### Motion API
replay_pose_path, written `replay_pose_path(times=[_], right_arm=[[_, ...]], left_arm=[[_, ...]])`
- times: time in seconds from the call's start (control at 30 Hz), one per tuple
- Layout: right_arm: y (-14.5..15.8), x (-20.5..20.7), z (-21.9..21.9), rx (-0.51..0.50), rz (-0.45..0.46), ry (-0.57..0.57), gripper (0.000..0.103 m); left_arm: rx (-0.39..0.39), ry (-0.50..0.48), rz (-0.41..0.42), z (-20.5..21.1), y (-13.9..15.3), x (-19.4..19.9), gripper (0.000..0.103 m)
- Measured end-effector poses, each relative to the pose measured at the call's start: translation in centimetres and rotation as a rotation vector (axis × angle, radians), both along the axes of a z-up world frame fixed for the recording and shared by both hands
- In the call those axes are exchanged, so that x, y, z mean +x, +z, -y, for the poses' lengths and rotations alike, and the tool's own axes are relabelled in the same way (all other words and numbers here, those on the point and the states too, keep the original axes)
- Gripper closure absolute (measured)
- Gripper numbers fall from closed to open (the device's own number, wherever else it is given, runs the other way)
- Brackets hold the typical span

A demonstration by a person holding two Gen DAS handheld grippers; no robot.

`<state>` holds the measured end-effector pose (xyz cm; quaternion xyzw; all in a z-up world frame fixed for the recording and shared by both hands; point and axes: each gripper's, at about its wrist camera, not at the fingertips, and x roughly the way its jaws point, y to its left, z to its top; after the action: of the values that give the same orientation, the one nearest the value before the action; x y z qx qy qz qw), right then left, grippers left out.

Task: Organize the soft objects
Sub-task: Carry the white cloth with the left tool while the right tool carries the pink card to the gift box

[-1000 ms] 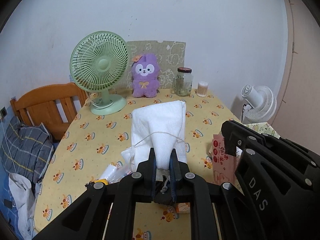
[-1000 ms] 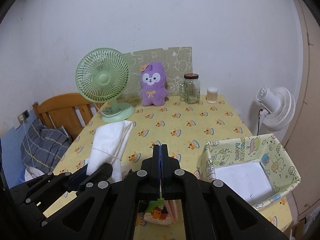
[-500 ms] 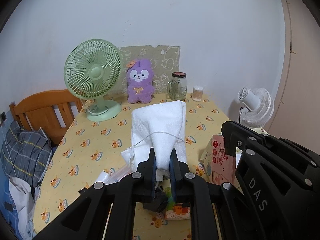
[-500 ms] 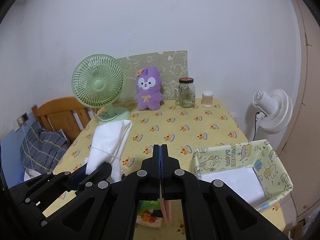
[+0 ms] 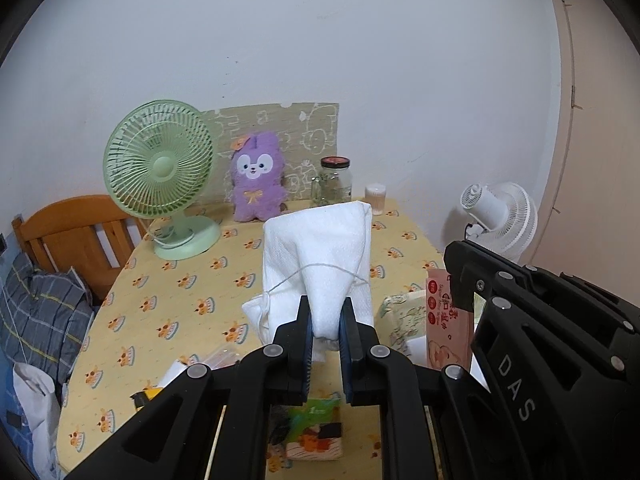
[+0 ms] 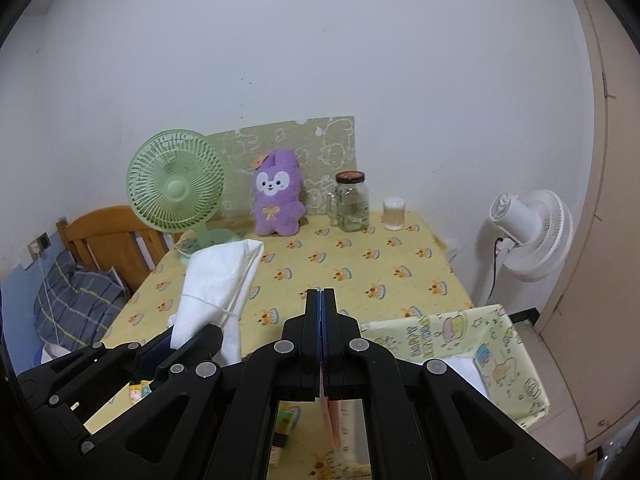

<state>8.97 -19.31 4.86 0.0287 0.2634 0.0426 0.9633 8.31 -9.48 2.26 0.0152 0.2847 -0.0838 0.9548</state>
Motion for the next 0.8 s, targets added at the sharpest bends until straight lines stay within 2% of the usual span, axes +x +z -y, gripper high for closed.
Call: replay_pose_path(times=[0.8], right_arm=[[-0.2,0.9,6.9,-0.015,-0.003,-0.115,0.1]], left_arm=[[0.001,-0.111,-0.014,6.9,-0.4,2.0,0.094]])
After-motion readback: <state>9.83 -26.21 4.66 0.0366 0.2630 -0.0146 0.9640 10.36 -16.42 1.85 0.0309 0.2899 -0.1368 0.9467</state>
